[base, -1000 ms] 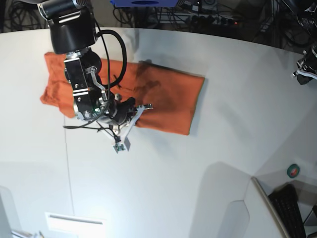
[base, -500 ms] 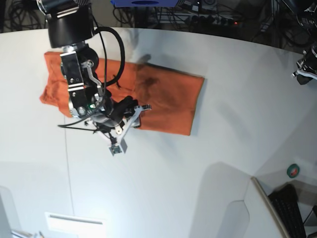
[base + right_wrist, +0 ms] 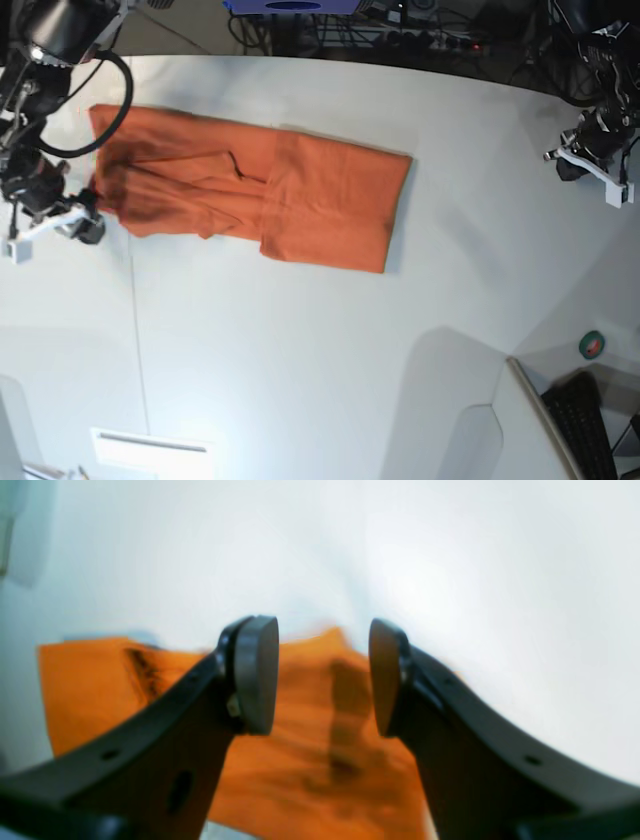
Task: Layout the t-shirt on the table in an organized manner, then fold the t-shirt properly
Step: 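Move both grippers to opposite ends of the orange strip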
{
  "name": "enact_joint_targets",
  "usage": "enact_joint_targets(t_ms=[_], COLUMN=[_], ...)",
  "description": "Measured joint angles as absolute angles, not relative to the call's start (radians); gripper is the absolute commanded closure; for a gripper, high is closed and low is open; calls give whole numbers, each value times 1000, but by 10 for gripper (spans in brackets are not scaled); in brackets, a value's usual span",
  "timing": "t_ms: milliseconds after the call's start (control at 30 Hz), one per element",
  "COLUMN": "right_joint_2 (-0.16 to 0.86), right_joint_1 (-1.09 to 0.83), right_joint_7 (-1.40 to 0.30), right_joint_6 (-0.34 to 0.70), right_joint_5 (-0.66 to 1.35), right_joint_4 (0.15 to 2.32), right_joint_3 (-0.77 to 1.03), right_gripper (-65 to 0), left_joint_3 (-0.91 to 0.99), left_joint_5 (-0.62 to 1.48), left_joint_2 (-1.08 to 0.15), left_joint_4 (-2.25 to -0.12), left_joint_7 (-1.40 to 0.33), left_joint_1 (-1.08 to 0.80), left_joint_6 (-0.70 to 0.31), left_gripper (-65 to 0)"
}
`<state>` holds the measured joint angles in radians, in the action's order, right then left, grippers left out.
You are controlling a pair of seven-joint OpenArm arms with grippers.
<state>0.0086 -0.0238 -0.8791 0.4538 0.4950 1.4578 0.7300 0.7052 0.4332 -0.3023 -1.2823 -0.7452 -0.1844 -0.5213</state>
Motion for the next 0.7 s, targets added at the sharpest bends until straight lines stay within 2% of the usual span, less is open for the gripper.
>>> enact_joint_targets(t_ms=[200, 300, 433, 700], right_joint_2=[62, 66, 68, 67], right_joint_1=[-17, -17, -20, -31], right_joint_7=[-910, -916, -916, -907], right_joint_6=[458, 570, 672, 674], right_joint_5=[495, 498, 495, 495], right_joint_4=[1302, 1253, 1203, 1124], right_joint_3=[868, 895, 903, 902], right_gripper=[-287, -282, -279, -279], left_joint_3=[548, 437, 340, 296], left_joint_5=[445, 448, 449, 448], left_joint_2=[-288, -290, -287, -240], left_joint_4=[-1283, -1282, -1279, -1245], left_joint_7=[-680, -582, -571, -569], left_joint_1=[-153, -153, -142, -75], left_joint_6=[-523, -449, -434, -422], left_gripper=[0, 0, 0, 0])
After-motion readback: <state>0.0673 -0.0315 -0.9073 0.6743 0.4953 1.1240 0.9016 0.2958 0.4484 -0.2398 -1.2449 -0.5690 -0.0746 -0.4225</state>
